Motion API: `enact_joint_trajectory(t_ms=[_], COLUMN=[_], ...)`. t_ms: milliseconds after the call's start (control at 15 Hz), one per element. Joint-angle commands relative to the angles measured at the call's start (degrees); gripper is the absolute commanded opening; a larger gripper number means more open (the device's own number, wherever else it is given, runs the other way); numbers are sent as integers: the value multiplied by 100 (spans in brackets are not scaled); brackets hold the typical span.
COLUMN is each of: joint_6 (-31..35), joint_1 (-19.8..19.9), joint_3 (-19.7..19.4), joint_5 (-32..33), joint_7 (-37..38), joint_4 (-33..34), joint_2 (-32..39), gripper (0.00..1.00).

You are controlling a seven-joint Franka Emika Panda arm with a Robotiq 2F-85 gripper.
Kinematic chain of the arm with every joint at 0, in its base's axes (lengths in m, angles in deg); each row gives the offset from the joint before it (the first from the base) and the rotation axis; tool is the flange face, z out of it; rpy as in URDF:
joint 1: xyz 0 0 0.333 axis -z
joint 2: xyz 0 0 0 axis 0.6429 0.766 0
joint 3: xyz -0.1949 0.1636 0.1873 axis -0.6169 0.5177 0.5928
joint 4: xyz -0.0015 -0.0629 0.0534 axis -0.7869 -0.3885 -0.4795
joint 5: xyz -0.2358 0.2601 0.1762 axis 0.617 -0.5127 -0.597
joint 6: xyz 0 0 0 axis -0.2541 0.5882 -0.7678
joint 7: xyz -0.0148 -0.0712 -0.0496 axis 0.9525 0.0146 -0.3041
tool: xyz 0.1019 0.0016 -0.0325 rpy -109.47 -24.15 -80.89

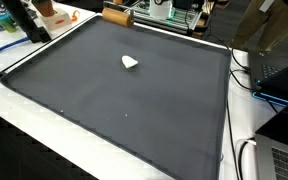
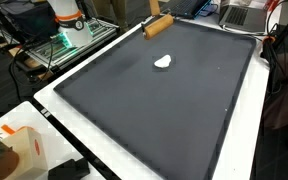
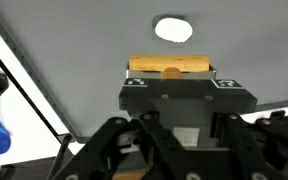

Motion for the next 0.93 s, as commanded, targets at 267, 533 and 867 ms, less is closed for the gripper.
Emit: enact_joint_trajectory(t_ms=[267, 533, 867], joint_6=[541, 688, 745], joint_1=[16, 140, 198], joint_3=[322, 572, 660], joint_5=[300, 728, 970], joint_7=[456, 1048, 1390], joint_4=[-243, -330, -312], joint_2=[-48, -108, -66], gripper=[23, 23, 23])
